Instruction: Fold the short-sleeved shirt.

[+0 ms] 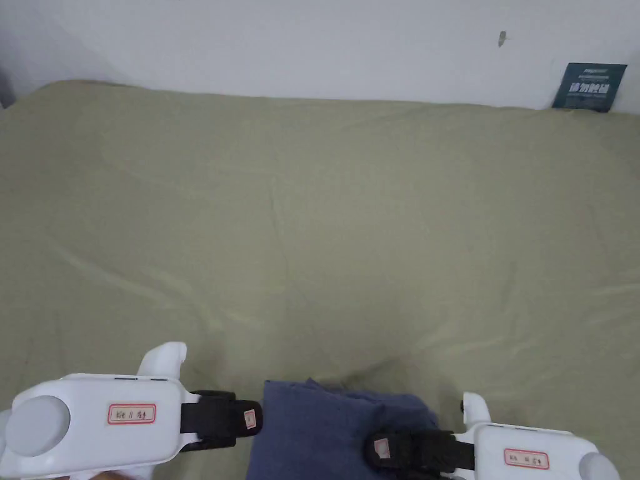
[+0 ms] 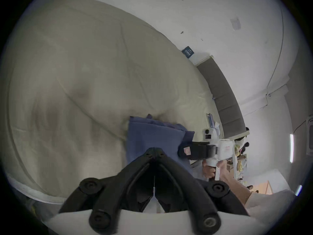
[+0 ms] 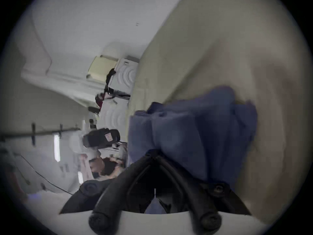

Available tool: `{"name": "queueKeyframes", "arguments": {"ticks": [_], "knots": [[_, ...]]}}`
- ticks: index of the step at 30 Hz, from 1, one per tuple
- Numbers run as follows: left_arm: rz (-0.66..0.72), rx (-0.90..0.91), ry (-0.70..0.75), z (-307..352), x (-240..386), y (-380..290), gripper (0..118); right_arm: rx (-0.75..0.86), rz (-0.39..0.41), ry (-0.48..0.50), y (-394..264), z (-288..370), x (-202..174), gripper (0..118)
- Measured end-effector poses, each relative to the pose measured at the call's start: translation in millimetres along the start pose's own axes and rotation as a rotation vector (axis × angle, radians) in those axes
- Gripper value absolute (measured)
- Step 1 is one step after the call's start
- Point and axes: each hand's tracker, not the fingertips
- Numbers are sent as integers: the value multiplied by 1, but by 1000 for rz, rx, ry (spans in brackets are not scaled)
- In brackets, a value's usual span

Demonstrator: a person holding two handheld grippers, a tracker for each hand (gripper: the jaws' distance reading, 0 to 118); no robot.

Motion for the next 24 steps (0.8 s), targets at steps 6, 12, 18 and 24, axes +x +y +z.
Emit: {"name": "queueKeyframes", "arguments": {"ticks": [6, 12, 18, 24], "knots": [[32, -72, -143, -9, -31, 8, 58, -6, -105, 124, 12, 11, 23, 2], [120, -177, -207, -63, -39, 6, 118, -21, -106, 132, 13, 10, 27, 2], [151, -237, -368, -97, -43, 9, 72, -21, -112, 130, 15, 10, 23, 2], [127, -187, -257, -82, -41, 5, 31, 12, -14, 52, 14, 21, -9, 1]]}}
